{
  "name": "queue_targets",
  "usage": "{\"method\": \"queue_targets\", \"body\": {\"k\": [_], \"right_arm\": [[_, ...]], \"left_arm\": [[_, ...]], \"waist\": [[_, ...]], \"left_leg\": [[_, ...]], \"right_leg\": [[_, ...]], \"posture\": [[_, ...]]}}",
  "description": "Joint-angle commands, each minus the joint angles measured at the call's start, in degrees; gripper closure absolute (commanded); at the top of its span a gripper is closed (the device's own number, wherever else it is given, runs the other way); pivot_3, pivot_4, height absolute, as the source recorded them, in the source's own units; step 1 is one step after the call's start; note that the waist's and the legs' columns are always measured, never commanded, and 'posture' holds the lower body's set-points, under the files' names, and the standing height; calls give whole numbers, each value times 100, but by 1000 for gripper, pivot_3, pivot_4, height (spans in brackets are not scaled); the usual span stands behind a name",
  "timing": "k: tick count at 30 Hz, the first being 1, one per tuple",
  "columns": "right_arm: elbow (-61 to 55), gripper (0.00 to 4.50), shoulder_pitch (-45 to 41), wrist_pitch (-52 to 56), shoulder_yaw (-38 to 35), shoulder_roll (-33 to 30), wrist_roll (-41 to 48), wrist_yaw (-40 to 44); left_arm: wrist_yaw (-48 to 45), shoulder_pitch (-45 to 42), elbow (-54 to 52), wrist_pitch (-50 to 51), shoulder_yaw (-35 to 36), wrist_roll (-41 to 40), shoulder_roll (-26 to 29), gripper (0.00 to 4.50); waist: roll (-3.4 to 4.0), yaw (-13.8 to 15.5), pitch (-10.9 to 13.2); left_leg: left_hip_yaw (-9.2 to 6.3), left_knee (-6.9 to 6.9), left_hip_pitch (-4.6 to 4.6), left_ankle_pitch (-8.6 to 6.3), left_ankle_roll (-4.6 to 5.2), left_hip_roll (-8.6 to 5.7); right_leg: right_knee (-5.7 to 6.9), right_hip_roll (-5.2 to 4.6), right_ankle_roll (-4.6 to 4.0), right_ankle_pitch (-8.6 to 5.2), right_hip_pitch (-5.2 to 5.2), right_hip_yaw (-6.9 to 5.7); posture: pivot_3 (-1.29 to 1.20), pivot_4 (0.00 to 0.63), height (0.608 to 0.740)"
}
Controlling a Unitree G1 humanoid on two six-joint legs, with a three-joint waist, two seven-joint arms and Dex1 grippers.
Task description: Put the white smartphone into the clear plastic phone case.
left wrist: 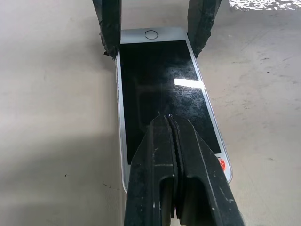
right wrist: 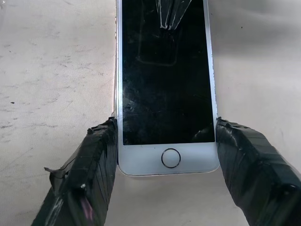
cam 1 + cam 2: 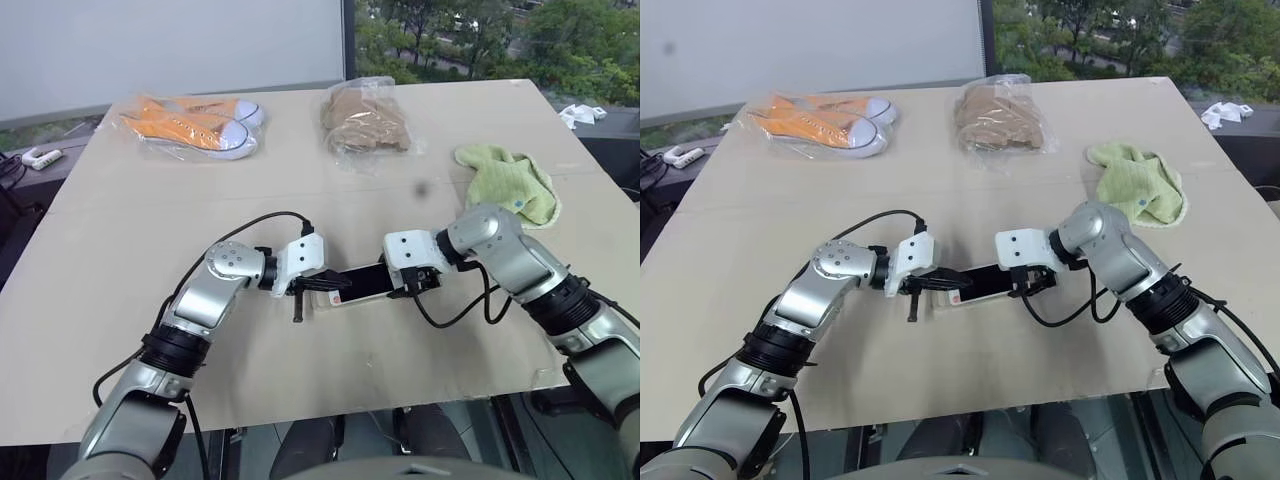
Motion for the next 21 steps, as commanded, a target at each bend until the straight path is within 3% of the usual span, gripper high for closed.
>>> {"method": "queue_targets", "body": {"k": [1, 21], "right_arm": [[-107, 1774, -55, 48, 50, -45, -172, -32], [-603, 1774, -74, 620, 411, -53, -600, -62]], "left_arm": [[-7, 215, 199, 129, -227, 283, 108, 4500], [39, 477, 94, 242, -281, 323, 117, 4500]], "waist": [[0, 1, 0], [2, 20, -5]], "left_leg": [[0, 0, 1, 0, 0, 0], [-4, -10, 60, -1, 1, 0]], "right_leg": [[0, 0, 0, 0, 1, 0], [-10, -2, 0, 0, 60, 5]], "posture": [[0, 150, 740], [0, 150, 740]]}}
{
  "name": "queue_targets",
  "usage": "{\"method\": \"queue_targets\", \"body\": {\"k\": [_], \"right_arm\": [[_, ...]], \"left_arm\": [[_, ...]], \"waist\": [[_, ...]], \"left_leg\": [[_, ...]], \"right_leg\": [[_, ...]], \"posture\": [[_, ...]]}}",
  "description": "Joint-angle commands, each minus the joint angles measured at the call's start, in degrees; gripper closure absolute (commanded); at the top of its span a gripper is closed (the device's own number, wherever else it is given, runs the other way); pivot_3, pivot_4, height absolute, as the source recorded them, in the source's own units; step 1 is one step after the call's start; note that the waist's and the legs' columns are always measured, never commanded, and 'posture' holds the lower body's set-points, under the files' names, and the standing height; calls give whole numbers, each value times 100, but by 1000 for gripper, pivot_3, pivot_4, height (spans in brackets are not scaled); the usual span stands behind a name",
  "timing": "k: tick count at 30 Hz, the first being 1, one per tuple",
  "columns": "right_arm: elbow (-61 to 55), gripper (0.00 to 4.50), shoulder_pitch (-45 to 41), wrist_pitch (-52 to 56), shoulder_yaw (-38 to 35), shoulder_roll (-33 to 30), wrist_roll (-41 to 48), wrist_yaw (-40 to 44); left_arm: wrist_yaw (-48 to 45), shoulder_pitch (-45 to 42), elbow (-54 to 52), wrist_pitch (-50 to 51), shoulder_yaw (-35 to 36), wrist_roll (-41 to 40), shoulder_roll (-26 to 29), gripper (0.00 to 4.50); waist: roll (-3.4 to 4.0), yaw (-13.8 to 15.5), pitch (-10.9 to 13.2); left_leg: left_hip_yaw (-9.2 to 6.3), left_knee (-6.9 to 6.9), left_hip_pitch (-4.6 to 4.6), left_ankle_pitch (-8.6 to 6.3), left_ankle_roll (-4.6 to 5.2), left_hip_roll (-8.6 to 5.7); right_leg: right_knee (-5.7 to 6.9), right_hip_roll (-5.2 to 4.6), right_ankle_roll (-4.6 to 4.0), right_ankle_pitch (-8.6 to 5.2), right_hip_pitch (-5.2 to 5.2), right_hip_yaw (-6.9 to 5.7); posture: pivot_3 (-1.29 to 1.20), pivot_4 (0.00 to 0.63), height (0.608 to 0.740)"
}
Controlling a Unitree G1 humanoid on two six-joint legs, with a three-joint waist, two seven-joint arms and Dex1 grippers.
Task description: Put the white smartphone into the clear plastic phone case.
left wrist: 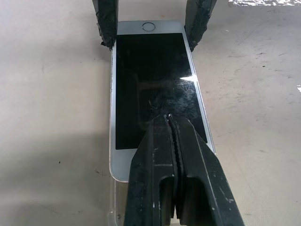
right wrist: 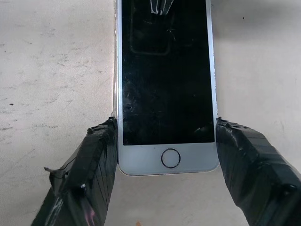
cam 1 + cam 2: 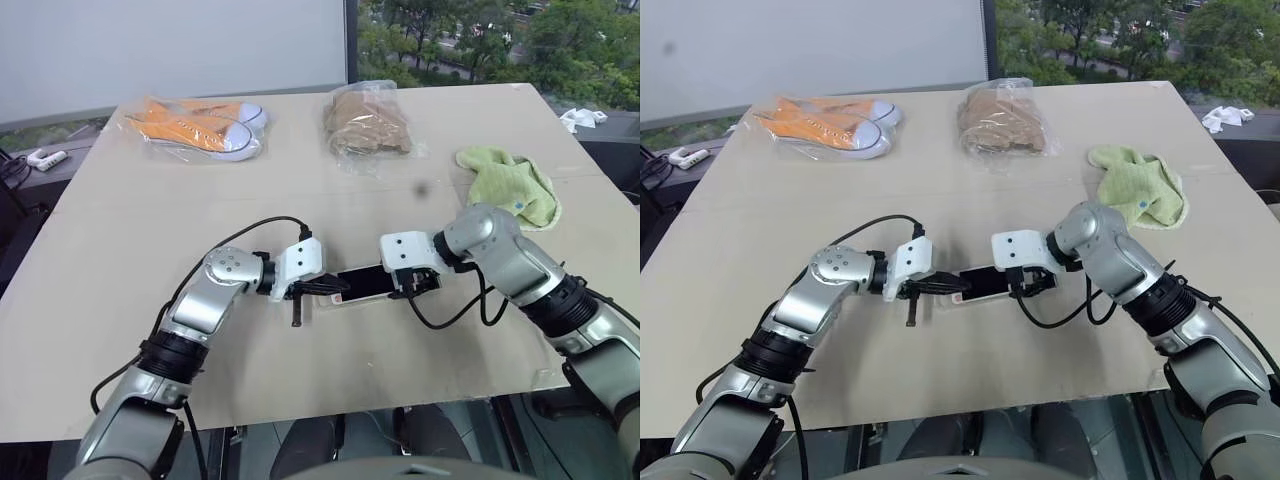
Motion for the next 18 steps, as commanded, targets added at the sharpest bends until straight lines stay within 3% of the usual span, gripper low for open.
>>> {"method": "queue_targets", "body": {"k": [1, 7, 18], "right_arm": [[-217, 1774, -29, -54, 192, -37, -271, -52], [-330, 1774, -132, 79, 196, 33, -429, -89], [-353, 1774, -63, 1483, -86, 159, -223, -269]], "left_arm": [[2, 265, 216, 238, -287, 292, 104, 4500], [19, 335, 214, 254, -315, 318, 95, 4500], [36, 296, 312, 181, -328, 342, 74, 4500]], "waist": [[0, 1, -3], [-1, 1, -13], [-1, -10, -14]], "left_leg": [[0, 0, 0, 0, 0, 0], [0, 0, 4, 0, 0, 0], [-3, -2, 5, 0, 0, 2]], "right_leg": [[0, 0, 0, 0, 0, 0], [0, 0, 0, 0, 4, -1], [0, 1, -1, 0, 5, 8]], "posture": [[0, 150, 740], [0, 150, 740], [0, 150, 740]]}}
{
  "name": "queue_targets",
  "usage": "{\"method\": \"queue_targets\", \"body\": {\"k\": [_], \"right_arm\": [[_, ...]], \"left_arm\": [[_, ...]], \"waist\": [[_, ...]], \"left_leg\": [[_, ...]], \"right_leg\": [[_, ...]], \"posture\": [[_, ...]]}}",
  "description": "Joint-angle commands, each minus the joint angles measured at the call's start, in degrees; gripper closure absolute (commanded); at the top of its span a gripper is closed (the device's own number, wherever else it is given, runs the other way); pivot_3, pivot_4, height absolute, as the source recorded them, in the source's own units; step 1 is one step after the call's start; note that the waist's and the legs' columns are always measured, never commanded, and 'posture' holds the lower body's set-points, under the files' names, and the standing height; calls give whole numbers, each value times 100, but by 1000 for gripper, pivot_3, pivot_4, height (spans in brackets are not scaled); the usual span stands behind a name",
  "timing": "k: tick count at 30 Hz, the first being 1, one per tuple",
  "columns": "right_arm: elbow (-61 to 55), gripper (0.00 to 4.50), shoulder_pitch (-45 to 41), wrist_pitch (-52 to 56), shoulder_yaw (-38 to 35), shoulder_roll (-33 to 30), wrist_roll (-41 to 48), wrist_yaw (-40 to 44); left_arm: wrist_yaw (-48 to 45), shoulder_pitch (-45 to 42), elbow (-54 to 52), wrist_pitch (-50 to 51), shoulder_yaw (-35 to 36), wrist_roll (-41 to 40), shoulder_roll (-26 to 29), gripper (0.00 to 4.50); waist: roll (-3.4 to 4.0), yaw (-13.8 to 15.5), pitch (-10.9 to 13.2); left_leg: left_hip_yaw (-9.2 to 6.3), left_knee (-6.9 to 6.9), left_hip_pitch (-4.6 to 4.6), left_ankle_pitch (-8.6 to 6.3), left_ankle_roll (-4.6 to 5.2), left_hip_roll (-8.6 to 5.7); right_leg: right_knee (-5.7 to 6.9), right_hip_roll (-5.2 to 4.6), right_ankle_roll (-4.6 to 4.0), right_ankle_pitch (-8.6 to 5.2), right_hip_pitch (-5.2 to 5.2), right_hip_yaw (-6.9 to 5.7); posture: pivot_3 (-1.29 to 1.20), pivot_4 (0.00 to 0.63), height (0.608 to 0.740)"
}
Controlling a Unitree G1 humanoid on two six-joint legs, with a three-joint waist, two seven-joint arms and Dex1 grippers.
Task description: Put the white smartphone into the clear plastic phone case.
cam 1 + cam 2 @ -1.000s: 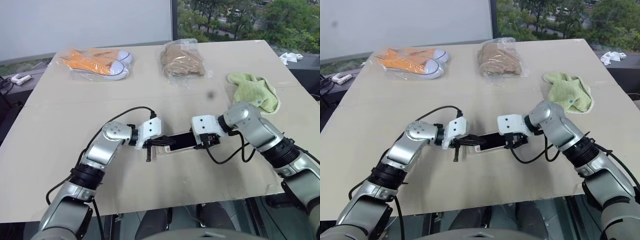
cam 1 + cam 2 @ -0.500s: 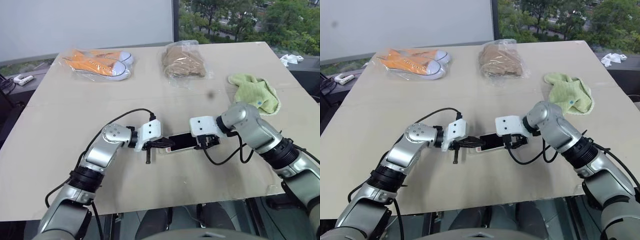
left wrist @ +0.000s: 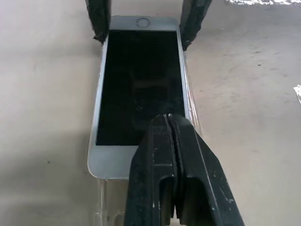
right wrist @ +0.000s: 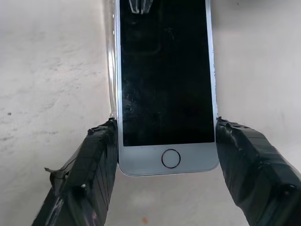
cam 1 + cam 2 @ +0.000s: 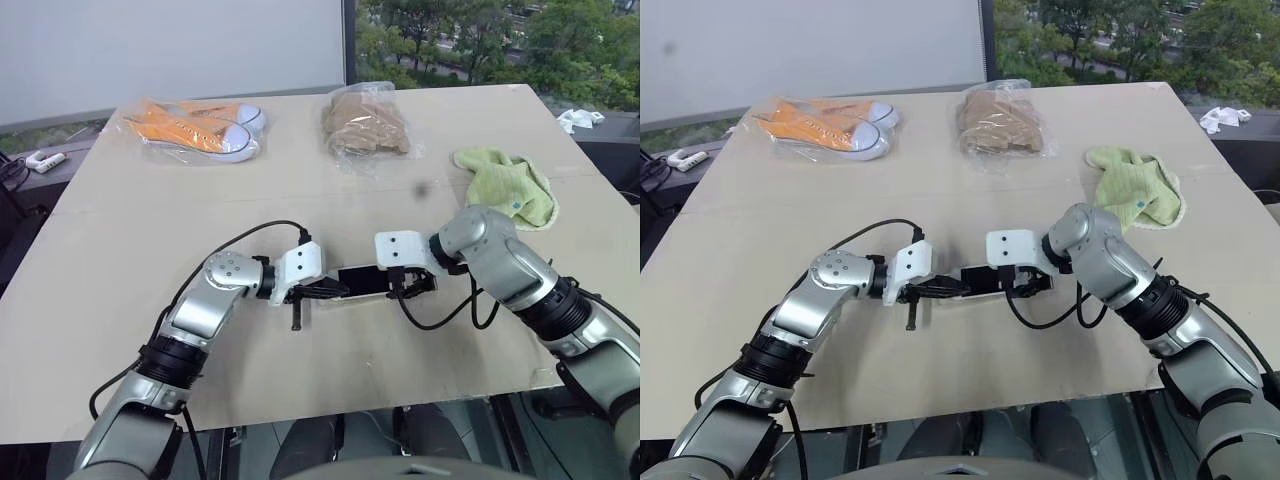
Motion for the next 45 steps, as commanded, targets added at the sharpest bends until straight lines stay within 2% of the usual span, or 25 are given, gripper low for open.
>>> {"method": "queue_targets", "body": {"k": [1, 3, 8, 12, 21, 28, 36, 45], "right_arm": [[-60, 1774, -2, 279, -133, -26, 9, -178], [-129, 1774, 25, 191, -58, -75, 33, -161], [-313, 1774, 162, -1103, -18, -281, 244, 29], [-233, 1774, 191, -1573, -27, -349, 202, -26], [101, 1774, 311, -2894, -131, -300, 445, 76], [217, 1774, 436, -3379, -175, -238, 558, 256], [323, 1774, 466, -3457, -213, -242, 458, 270], [340, 1774, 482, -3399, -239, -247, 390, 287]], "left_arm": [[-23, 202, 318, 160, -324, 329, 71, 4500], [-22, 207, 325, 154, -326, 329, 67, 4500], [-11, 242, 314, 147, -310, 331, 91, 4500], [-1, 277, 283, 150, -306, 342, 82, 4500], [13, 327, 204, 204, -295, 337, 67, 4500], [263, 336, 318, 211, -243, 452, 12, 4500], [841, 118, 861, 118, -180, 662, -103, 4500], [896, 281, 1072, 210, -231, 690, -47, 4500]], "waist": [[0, 1, 0], [0, 2, 0], [1, 8, 0], [1, 15, 1], [1, 18, 1], [1, 20, 1], [1, 23, 0], [5, -6, -6]], "left_leg": [[0, 0, 0, 0, 0, 0], [0, 0, 0, 0, 0, 0], [0, -2, -1, 0, 0, 0], [1, -7, -2, 0, 0, -1], [1, -16, -2, 0, 0, -1], [2, -19, -2, 0, 0, -1], [1, -20, -1, 0, 0, -2], [6, -23, 9, 0, 0, -2]], "right_leg": [[-1, 0, 0, 0, 0, 1], [-1, 0, 0, 0, 0, 2], [-4, -2, 0, 0, 0, 1], [-7, -2, 1, 0, -1, -1], [-15, -3, 1, 0, -2, 0], [-17, -3, 0, 0, -2, 1], [-16, -2, 1, 0, -2, -2], [-16, 2, 1, -1, 1, -4]], "posture": [[0, 150, 740], [0, 150, 740], [0, 150, 740], [0, 150, 740], [0, 150, 740], [0, 150, 740], [0, 150, 740], [0, 150, 740]]}}
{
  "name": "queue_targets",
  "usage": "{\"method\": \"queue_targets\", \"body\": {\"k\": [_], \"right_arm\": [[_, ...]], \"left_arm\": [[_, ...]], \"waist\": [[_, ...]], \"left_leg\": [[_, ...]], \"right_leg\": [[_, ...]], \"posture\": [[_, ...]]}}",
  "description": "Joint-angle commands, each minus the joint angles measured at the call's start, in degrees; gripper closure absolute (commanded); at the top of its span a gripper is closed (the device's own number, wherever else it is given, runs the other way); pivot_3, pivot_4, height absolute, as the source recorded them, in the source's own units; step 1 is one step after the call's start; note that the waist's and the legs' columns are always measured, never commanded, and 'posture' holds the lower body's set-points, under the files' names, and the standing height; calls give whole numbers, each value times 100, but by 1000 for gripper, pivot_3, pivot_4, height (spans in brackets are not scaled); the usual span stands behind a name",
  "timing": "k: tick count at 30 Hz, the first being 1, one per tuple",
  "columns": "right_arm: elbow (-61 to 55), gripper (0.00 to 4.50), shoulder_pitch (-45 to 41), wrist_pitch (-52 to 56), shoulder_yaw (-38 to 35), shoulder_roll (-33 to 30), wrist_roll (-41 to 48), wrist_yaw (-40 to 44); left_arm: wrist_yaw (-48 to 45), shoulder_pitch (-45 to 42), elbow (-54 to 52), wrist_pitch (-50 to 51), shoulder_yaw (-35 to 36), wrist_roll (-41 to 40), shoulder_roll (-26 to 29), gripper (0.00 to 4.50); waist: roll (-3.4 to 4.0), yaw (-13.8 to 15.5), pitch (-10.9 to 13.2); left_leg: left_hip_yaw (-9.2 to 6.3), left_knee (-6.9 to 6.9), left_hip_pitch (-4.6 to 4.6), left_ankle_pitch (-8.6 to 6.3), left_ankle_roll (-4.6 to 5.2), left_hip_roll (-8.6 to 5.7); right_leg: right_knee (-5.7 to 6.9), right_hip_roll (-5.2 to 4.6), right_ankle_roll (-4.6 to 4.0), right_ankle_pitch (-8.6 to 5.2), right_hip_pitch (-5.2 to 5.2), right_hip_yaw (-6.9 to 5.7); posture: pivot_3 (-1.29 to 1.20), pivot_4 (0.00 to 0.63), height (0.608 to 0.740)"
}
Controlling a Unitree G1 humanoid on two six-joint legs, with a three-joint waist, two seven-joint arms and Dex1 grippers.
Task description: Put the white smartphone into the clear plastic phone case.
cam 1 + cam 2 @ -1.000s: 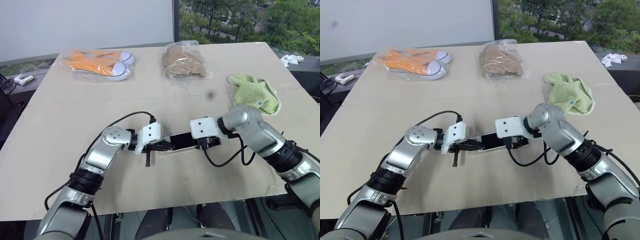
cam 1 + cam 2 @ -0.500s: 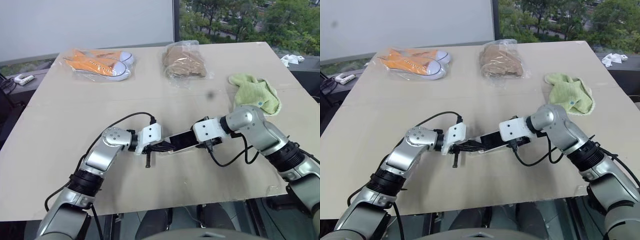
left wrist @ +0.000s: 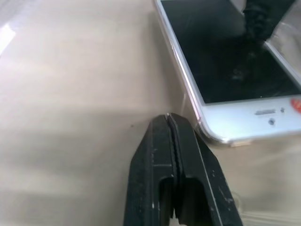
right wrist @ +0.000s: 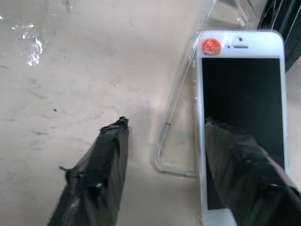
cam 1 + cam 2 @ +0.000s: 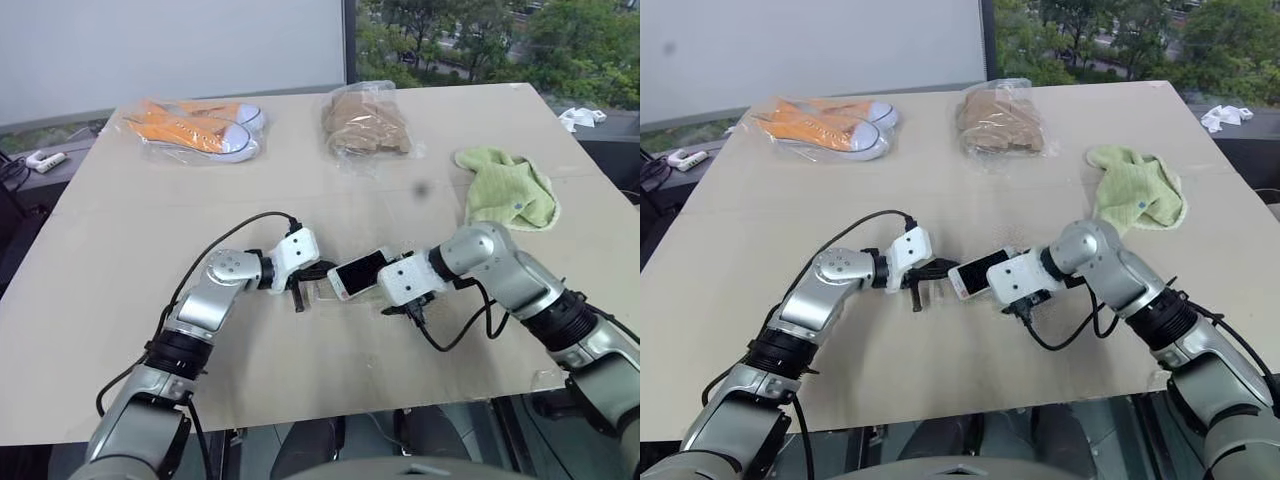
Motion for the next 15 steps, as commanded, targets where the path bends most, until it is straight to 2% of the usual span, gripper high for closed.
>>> {"method": "queue_targets", "body": {"k": [1, 11, 14, 15], "right_arm": [[-113, 1774, -28, 5, -66, -53, -2, 48], [-282, 1774, -60, 379, -242, -36, 254, 113], [-400, 988, -147, 639, -387, -109, 480, 252], [-426, 553, -183, 757, -432, -127, 534, 283]], "left_arm": [[-138, 430, 442, 219, -383, 391, 162, 4500], [21, 393, 348, -121, -62, 188, -16, 4500], [25, 386, 383, -289, 92, 130, -13, 4500], [-4, 393, 382, -333, 136, 86, -10, 4500]], "waist": [[2, -16, -1], [4, -10, -2], [4, -13, -1], [4, -14, -1]], "left_leg": [[0, -1, 0, 0, 0, 0], [-3, -6, 7, 0, -1, 1], [-4, -6, 3, 0, -1, 1], [-4, -6, -1, 0, -1, 1]], "right_leg": [[1, 0, 0, 0, 0, 1], [2, 5, 0, 0, -3, 15], [2, 5, -1, 0, -4, 22], [2, 4, -1, 0, -6, 24]], "posture": [[0, 150, 740], [0, 150, 740], [0, 150, 740], [0, 150, 740]]}}
